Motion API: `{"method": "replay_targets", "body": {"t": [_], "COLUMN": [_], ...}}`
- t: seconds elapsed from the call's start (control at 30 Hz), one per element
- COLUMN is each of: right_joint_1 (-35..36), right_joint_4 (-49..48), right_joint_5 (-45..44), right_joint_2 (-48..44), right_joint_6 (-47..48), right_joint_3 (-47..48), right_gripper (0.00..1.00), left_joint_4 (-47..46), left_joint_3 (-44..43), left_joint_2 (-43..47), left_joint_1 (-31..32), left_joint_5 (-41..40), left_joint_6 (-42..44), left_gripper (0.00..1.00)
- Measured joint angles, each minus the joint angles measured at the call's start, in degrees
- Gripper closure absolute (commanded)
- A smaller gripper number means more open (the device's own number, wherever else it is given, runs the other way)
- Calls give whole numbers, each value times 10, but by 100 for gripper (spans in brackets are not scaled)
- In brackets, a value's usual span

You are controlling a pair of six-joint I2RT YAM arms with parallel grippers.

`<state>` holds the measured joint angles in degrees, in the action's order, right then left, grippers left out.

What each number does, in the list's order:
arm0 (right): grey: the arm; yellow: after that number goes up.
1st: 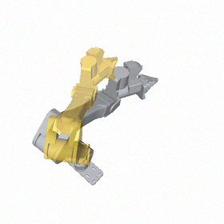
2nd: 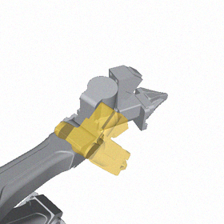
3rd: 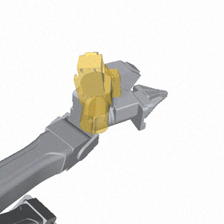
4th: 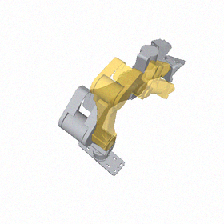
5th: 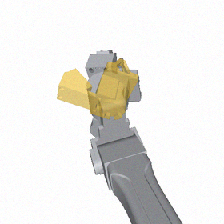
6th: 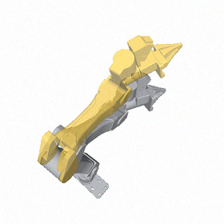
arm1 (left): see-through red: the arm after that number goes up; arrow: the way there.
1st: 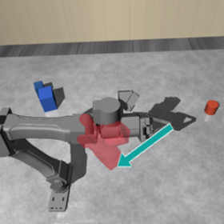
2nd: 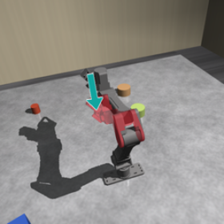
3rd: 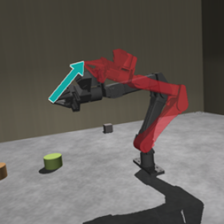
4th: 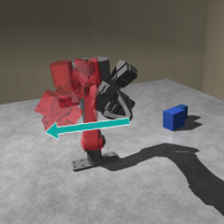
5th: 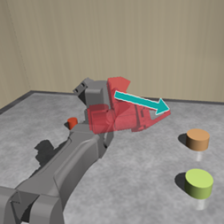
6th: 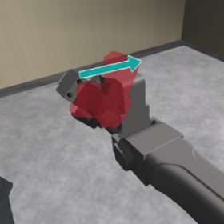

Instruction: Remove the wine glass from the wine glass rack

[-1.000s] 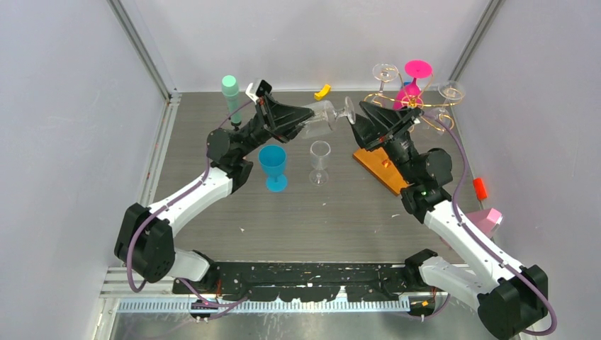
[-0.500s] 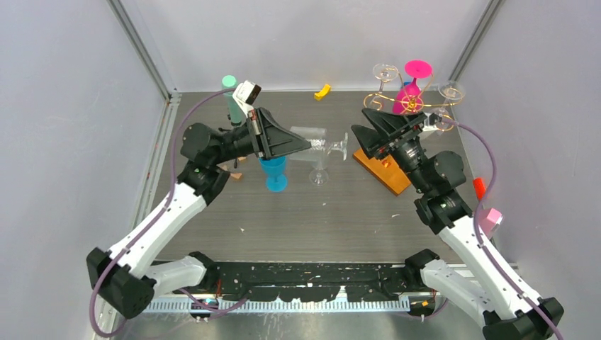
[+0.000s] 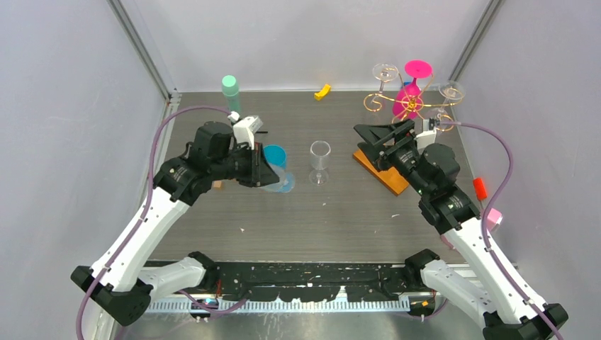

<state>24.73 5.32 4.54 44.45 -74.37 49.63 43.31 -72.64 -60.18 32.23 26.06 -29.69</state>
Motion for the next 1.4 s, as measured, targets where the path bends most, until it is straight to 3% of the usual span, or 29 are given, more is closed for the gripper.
{"method": "replay_targets", "body": {"t": [0.13, 0.33, 0.6, 0.83, 1.1, 1.4], "right_joint_1": [0, 0, 0, 0, 0, 0], "right_joint_4": [48, 81, 104, 136, 182, 214], "right_joint_5": [-13, -39, -54, -60, -74, -90], "right_joint_2": [2, 2, 0, -27, -47, -59], "right_joint_6": [26, 60, 89, 116, 155, 174], "right_joint_3": [11, 51, 58, 60, 82, 94], "right_gripper": [19, 19, 18, 18, 17, 17], "left_joint_4": [117, 179, 180, 124, 56, -11], "left_joint_3": [-22, -26, -17, 58, 84, 112], "left_joint_2": [-7, -11, -41, -98, -186, -214], "left_joint_1": [-2, -26, -133, -144, -147, -147], "left_joint_5": [-169, -290, -287, -266, -245, -290], "left_joint_6": [64, 109, 105, 37, -28, -51], "left_gripper": [100, 100, 100, 100, 100, 100]}}
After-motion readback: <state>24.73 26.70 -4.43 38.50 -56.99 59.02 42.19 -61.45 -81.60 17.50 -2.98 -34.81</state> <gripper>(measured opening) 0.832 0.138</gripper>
